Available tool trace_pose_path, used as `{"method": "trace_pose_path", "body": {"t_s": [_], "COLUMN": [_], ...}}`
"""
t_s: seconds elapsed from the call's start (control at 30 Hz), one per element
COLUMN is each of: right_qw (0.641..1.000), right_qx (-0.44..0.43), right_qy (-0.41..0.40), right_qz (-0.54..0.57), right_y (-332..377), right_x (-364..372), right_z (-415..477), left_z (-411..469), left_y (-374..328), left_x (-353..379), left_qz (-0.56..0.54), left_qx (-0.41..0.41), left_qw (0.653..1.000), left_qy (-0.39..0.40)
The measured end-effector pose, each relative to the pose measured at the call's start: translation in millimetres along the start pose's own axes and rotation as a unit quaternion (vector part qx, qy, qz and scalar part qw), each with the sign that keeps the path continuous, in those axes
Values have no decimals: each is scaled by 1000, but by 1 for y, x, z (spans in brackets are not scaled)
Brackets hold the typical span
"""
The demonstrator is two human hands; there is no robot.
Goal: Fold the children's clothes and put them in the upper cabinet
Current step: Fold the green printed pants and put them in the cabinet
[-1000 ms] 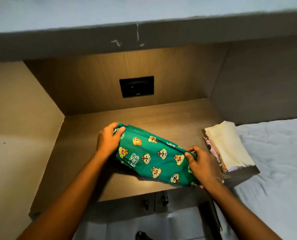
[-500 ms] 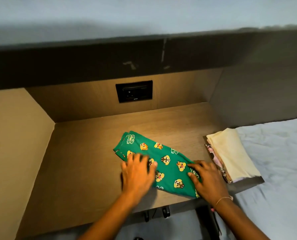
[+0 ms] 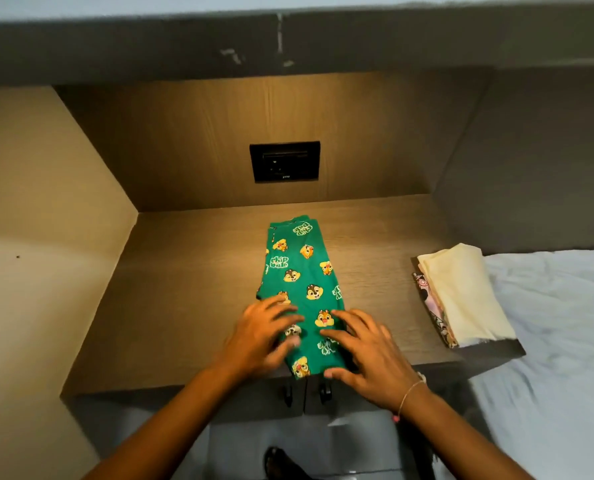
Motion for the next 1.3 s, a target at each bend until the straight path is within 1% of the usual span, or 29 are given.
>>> {"method": "trace_pose_path", "body": {"t_s": [0.07,0.1,0.13,0.17,0.23,0.27,0.33,0.4,0.43,0.5,0.53,0.57,0.63,0.73,0.83,0.9,0.93,1.0,1.07,1.1,1.17,1.23,1.3], "right_qw": [995,992,992,994,997,997,993,973,963,949,948,950,955,951,954,952,948,943,940,939,944,945,939], "right_qx": [-30,-36,-42,-47,-55,-58,-30,8,13,14,17,24,57,137,197,222,228,235,262,281,300,308,319], "right_qy": [79,90,77,48,-16,-41,-80,-117,-141,-178,-188,-191,-186,-160,-101,-56,-48,-65,-85,-78,-61,-76,-102], "right_qz": [-61,-84,-92,-83,-49,-19,87,199,232,259,256,245,223,226,204,205,217,228,203,181,126,79,80], "right_y": [1,1,2,4,7,9,4,-3,-2,1,2,0,-11,-42,-63,-72,-75,-78,-82,-80,-71,-59,-51], "right_x": [20,24,23,19,9,7,1,-9,-19,-43,-55,-65,-78,-86,-72,-59,-55,-51,-41,-32,-18,-16,-21], "right_z": [-2,-5,-8,-10,-18,-23,-33,-42,-45,-45,-41,-32,-5,51,102,120,122,111,87,74,60,60,61], "left_z": [-29,-41,-48,-52,-56,-58,-66,-76,-80,-79,-74,-66,-42,2,38,53,55,48,32,25,18,21,29], "left_y": [-12,-17,-23,-28,-38,-40,-43,-44,-43,-38,-33,-27,-7,35,70,81,83,84,83,80,72,65,62], "left_x": [30,41,46,47,40,35,24,12,5,-5,-9,-14,-28,-39,-34,-26,-23,-17,-8,-4,5,8,7], "left_qz": [21,29,30,22,-17,-44,-110,-205,-263,-373,-411,-431,-422,-371,-296,-251,-229,-155,-73,-45,-27,-31,-39], "left_qx": [-8,-15,-22,-28,-47,-66,-110,-155,-174,-207,-221,-234,-261,-330,-405,-421,-424,-433,-449,-455,-456,-452,-449], "left_qw": [998,996,996,998,999,997,984,956,935,885,864,851,847,849,856,868,875,888,890,889,889,891,893], "left_qy": [63,80,78,59,4,-25,-82,-140,-164,-189,-190,-188,-191,-183,-125,-75,-52,-11,22,33,33,21,19]}}
Point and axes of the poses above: each hand's wrist, its own z-axis towards the middle knuckle, its own x-axis out of the palm, y = z × x, the point moved 10 cm from there along z, towards the middle knuckle, and after that the axes turned 8 degrees about y, right-handed, at the moved point
